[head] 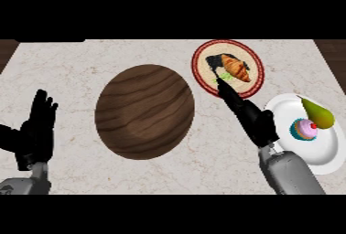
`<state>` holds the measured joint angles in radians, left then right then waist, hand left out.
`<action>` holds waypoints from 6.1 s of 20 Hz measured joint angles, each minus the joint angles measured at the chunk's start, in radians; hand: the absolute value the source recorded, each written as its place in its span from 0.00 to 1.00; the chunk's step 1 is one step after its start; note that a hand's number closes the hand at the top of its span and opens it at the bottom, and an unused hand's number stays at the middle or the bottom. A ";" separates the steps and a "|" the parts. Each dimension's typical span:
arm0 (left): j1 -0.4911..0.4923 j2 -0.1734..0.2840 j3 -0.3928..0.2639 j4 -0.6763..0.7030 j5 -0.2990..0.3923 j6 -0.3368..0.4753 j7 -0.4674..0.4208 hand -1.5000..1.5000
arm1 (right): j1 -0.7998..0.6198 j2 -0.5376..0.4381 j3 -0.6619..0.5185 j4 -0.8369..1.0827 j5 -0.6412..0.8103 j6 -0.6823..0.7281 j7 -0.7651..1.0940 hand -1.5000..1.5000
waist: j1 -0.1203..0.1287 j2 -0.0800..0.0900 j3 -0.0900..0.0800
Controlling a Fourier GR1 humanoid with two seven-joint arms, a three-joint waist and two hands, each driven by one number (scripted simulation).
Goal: Pick the cupcake from the plate and place it in the bowl
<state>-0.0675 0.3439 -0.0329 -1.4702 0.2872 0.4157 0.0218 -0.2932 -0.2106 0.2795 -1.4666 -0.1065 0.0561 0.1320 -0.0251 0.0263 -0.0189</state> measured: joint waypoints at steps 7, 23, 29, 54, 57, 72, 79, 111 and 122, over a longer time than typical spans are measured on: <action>-0.080 0.078 0.033 -0.027 -0.001 -0.079 -0.048 0.50 | -0.025 -0.072 0.006 -0.158 -0.166 0.295 -0.094 0.00 | -0.003 -0.037 0.017; -0.131 0.132 0.078 -0.034 0.036 -0.210 -0.079 0.50 | 0.392 -0.517 -0.497 -0.325 0.021 0.430 -0.727 0.00 | -0.006 -0.030 0.019; -0.131 0.135 0.087 -0.027 0.036 -0.231 -0.083 0.50 | 0.440 -0.727 -0.635 -0.334 0.083 0.500 -0.663 0.00 | 0.001 -0.029 0.018; -0.161 0.093 0.133 0.000 -0.001 -0.299 -0.084 0.50 | 0.348 -0.891 -0.373 -0.076 0.562 0.428 -0.769 0.00 | 0.034 -0.024 0.019; -0.173 0.070 0.127 0.009 -0.022 -0.290 -0.087 0.50 | 0.311 -0.847 -0.328 -0.030 0.608 0.416 -0.765 0.00 | 0.033 -0.024 0.019; -0.164 0.042 0.163 -0.032 -0.056 -0.316 -0.051 0.50 | 0.080 -0.691 -0.218 0.306 0.795 0.321 -0.890 0.00 | 0.034 -0.025 0.019; -0.156 0.037 0.195 -0.024 -0.057 -0.350 -0.055 0.50 | 0.047 -0.647 -0.196 0.376 0.861 0.279 -0.929 0.00 | 0.031 -0.025 0.019; -0.188 -0.013 0.248 -0.024 -0.132 -0.386 -0.030 0.50 | -0.145 -0.437 -0.263 0.748 1.106 0.081 -1.054 1.00 | 0.029 -0.026 0.018; -0.250 -0.048 0.200 -0.010 -0.137 -0.411 -0.040 0.50 | -0.495 -0.415 -0.249 0.968 1.222 0.064 -0.954 1.00 | 0.126 0.011 0.023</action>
<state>-0.3175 0.2957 0.1670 -1.4806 0.1505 0.0045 -0.0179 -0.7882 -0.6251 0.0303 -0.4988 1.1158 0.1201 -0.8223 0.1005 0.0370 0.0043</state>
